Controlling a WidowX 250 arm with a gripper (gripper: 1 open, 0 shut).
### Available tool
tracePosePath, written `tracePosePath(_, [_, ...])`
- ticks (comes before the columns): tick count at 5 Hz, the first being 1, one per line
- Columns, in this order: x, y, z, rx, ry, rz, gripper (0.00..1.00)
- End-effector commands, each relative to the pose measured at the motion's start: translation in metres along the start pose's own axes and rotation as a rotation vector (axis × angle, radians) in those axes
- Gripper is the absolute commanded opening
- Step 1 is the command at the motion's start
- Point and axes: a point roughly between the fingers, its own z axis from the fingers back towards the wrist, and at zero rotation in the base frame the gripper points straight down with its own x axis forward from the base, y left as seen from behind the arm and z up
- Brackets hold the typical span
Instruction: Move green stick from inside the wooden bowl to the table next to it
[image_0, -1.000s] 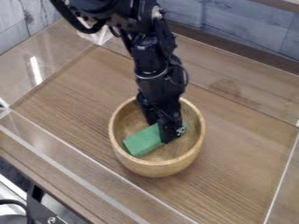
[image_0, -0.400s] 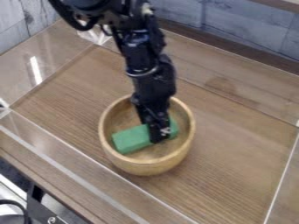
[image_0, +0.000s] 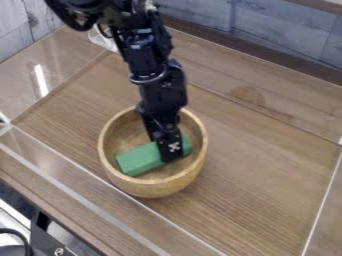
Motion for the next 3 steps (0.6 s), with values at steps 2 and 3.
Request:
tracePosePath(2, [0.018,-0.002,-0.002,0.019,-0.029,-0.031,0.0])
tracePosePath(3, [0.015,-0.004,-0.008,0.011,-0.024,-0.061,0.0])
